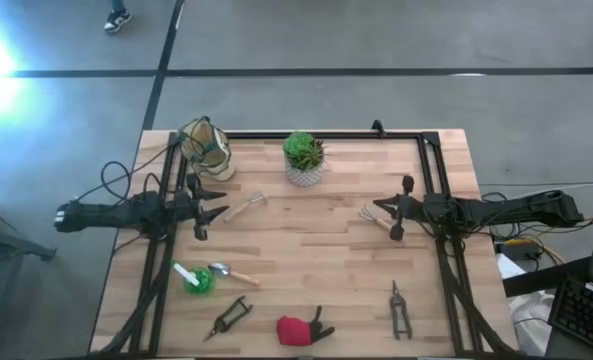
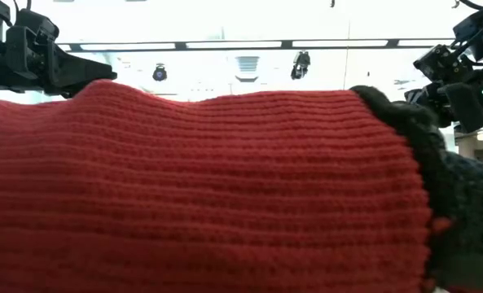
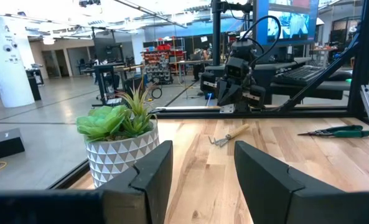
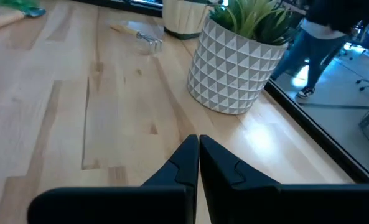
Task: Pick & Place Garden tools in Gardening bag
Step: Prepare the gardening bag
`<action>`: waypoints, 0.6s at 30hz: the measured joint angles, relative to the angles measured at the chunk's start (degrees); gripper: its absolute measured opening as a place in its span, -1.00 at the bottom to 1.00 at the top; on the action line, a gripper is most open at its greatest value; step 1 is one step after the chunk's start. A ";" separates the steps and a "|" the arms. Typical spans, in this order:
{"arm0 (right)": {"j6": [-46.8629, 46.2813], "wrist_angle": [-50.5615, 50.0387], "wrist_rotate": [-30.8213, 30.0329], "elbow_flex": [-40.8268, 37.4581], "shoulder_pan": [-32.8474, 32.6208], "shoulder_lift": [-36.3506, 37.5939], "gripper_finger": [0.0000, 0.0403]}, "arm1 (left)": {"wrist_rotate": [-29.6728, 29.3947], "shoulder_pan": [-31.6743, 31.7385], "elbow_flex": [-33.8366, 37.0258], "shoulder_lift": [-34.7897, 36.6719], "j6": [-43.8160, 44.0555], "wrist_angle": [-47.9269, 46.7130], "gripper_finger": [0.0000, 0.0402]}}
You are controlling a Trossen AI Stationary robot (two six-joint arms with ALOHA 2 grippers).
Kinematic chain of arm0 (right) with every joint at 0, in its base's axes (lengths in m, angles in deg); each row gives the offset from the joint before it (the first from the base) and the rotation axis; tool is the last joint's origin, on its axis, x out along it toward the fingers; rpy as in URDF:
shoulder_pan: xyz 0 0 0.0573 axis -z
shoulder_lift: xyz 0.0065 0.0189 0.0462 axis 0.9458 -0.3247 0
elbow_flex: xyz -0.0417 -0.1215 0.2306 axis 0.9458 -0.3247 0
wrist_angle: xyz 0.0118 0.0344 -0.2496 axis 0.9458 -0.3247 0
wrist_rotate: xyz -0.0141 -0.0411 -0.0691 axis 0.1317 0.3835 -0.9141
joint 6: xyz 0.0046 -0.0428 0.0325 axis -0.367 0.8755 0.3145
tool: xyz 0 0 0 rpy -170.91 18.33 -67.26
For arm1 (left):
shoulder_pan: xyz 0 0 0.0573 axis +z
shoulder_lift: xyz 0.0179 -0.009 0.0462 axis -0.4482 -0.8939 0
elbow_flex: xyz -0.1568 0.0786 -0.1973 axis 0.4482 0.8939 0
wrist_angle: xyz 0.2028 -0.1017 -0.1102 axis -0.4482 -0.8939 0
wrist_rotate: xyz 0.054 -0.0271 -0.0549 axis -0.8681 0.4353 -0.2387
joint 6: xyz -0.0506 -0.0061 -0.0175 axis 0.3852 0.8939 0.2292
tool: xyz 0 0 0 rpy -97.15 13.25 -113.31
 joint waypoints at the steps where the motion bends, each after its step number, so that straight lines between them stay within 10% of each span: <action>1: -0.11 0.06 0.00 0.01 0.00 0.00 -0.96 | 0.00 -0.02 0.00 0.00 0.00 0.00 -0.13; 8: -26.15 9.99 3.83 0.00 0.00 -0.30 -0.96 | 0.00 -0.02 0.00 0.00 0.00 0.00 -0.13; 18: -22.79 31.02 3.93 0.04 0.00 -0.70 -0.96 | 0.02 -0.02 0.00 0.00 -0.01 0.00 -0.13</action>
